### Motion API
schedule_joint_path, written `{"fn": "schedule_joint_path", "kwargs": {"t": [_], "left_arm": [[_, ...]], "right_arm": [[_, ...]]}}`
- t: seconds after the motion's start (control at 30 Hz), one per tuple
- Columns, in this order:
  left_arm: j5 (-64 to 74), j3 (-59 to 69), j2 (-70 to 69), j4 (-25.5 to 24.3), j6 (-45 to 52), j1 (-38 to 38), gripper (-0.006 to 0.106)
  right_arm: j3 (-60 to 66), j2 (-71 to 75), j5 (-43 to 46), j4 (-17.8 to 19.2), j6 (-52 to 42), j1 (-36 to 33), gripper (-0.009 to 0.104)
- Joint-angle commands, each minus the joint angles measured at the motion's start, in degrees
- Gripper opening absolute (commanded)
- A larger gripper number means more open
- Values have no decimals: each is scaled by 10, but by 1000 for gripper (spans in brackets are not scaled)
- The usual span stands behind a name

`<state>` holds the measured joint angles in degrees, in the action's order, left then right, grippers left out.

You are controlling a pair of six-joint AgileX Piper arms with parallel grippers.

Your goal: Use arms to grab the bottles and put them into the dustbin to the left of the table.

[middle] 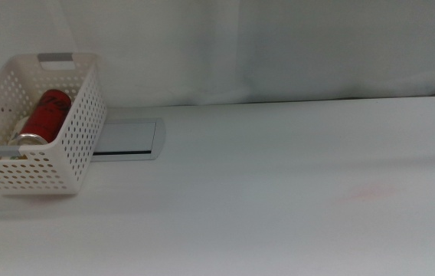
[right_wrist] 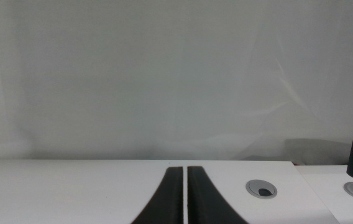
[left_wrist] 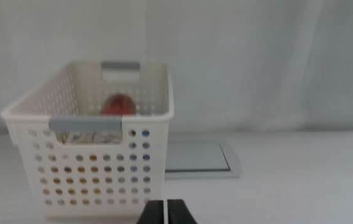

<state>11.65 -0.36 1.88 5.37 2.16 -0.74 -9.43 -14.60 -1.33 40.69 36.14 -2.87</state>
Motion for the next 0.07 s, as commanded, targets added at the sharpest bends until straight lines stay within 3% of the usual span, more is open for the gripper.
{"fn": "schedule_joint_path", "kwargs": {"t": [0.0, 0.03], "left_arm": [[-17, 11, -21, -7, -8, 2, -3], [-16, 13, -28, -7, -8, 2, -3]], "right_arm": [[4, 2, 2, 2, -1, 3, -3], [4, 2, 2, 2, -1, 3, -3]]}}
